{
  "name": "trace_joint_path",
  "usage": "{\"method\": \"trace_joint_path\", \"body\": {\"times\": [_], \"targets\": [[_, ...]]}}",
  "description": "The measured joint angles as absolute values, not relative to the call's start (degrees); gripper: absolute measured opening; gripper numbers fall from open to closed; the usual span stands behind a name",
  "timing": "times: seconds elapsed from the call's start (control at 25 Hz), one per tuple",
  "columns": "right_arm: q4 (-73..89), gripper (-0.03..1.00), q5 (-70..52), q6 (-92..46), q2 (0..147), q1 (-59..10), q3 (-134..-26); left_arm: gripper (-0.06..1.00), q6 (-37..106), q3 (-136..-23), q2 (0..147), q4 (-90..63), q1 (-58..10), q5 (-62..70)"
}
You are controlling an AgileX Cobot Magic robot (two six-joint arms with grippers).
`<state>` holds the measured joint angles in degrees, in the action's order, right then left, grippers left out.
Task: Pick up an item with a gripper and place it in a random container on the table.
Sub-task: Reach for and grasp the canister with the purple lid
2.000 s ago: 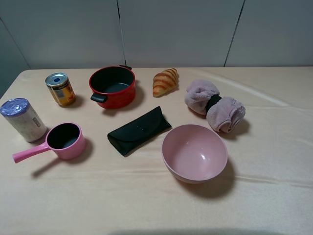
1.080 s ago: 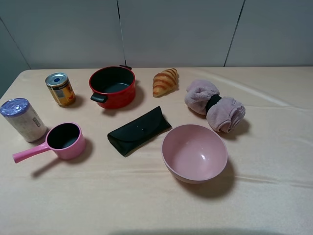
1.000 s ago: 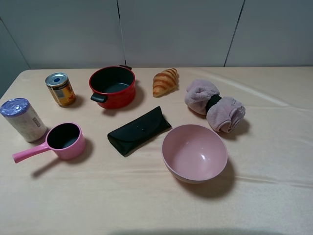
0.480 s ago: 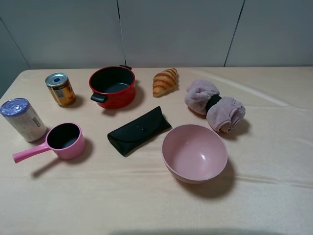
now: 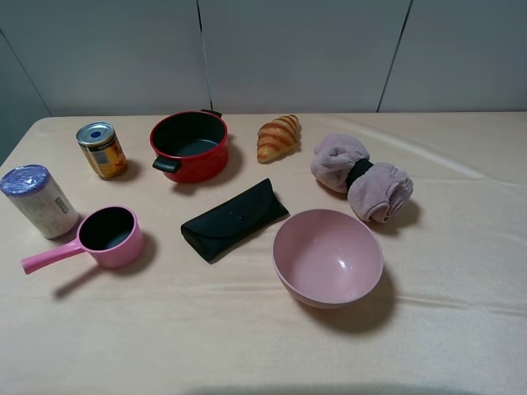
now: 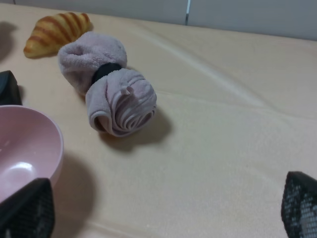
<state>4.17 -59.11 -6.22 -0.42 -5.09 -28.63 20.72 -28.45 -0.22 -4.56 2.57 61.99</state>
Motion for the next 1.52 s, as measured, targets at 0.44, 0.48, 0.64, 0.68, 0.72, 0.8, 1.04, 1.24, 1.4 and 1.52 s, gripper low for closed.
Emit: {"method": "trace_joint_path", "body": {"times": [0.44, 0.48, 0.64, 0.68, 0.72, 0.8, 1.04, 1.24, 1.4, 1.52], "targets": [[4.18, 0.69, -59.11, -6.22, -0.42, -5.09, -28.63, 0.99, 20.72, -28.52, 0.74, -4.56, 2.57, 61.31], [4.18, 0.69, -59.11, -6.22, -0.42, -5.09, -28.63, 0.99, 20.72, -28.77, 1.83, -4.56, 2.57, 61.15], [4.18, 0.69, -59.11, -6.22, -0.42, -5.09, -28.63, 0.99, 20.72, -30.84, 7.40, -4.56, 2.57, 60.42], [4.18, 0.69, -59.11, -6.22, -0.42, -5.09, -28.63, 0.99, 20.72, -31.45, 8.99, -4.68, 2.57, 60.29], [4.18, 0.69, -59.11, -6.22, -0.42, -5.09, -28.63, 0.99, 20.72, -31.96, 10.59, -4.93, 2.57, 60.21], [4.23, 0.69, -59.11, -6.22, -0.42, -5.09, -28.63, 0.99, 20.72, -33.21, 13.45, -5.42, 2.57, 60.21], [4.23, 0.69, -59.11, -6.22, -0.42, -5.09, -28.63, 0.99, 20.72, -35.90, 21.56, -5.81, 2.57, 59.65], [4.23, 0.69, -59.11, -6.22, -0.42, -5.09, -28.63, 0.99, 20.72, -38.35, 27.71, -5.81, 2.57, 59.39], [4.24, 0.69, -59.11, -6.22, -0.42, -5.09, -28.63, 0.99, 20.72, -40.25, 33.20, -4.43, 2.57, 58.99], [4.24, 0.69, -59.11, -6.22, -0.42, -5.09, -28.63, 0.99, 20.72, -41.04, 37.27, -3.64, 2.57, 58.40]]}}
